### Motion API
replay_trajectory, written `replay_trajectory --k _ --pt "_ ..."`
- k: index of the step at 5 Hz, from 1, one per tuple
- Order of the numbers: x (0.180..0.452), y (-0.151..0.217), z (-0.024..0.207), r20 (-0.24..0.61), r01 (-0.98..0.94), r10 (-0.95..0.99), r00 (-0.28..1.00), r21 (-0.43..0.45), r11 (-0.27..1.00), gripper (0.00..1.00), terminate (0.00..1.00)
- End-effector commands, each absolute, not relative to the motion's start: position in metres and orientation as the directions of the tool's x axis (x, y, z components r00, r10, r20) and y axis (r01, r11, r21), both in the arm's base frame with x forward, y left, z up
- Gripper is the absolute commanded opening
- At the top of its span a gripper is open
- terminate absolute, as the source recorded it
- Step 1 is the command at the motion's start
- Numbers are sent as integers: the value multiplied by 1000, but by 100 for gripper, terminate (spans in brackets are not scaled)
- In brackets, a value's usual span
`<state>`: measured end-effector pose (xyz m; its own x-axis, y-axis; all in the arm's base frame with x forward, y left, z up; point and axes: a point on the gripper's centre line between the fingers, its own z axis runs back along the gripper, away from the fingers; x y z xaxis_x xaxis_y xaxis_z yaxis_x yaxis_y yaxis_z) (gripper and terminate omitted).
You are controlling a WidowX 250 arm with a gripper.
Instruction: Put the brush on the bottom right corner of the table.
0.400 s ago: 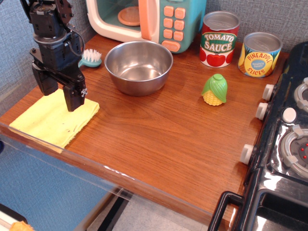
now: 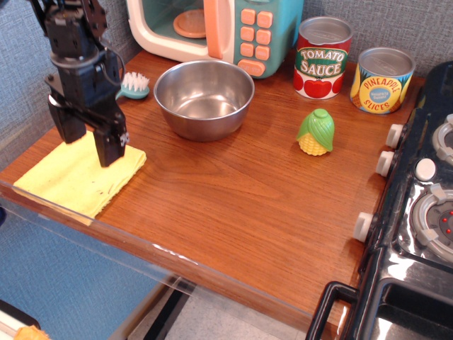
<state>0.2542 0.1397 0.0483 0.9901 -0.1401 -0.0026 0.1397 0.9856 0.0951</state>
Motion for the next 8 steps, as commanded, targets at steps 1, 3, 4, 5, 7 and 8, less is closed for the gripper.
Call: replay_trajectory --k 1,3,4,5,7,8 --pt "311 188 66 15 83 -85 996 122 989 100 0" --pt "360 220 72 13 91 -94 996 153 984 100 0" --pt "370 217 62 -9 128 -128 992 163 978 100 0" --pt "371 215 51 -20 138 -137 990 159 978 100 0" --pt "369 204 30 -60 172 -164 985 151 974 100 0" --pt "372 206 20 -85 165 -154 985 148 975 100 0"
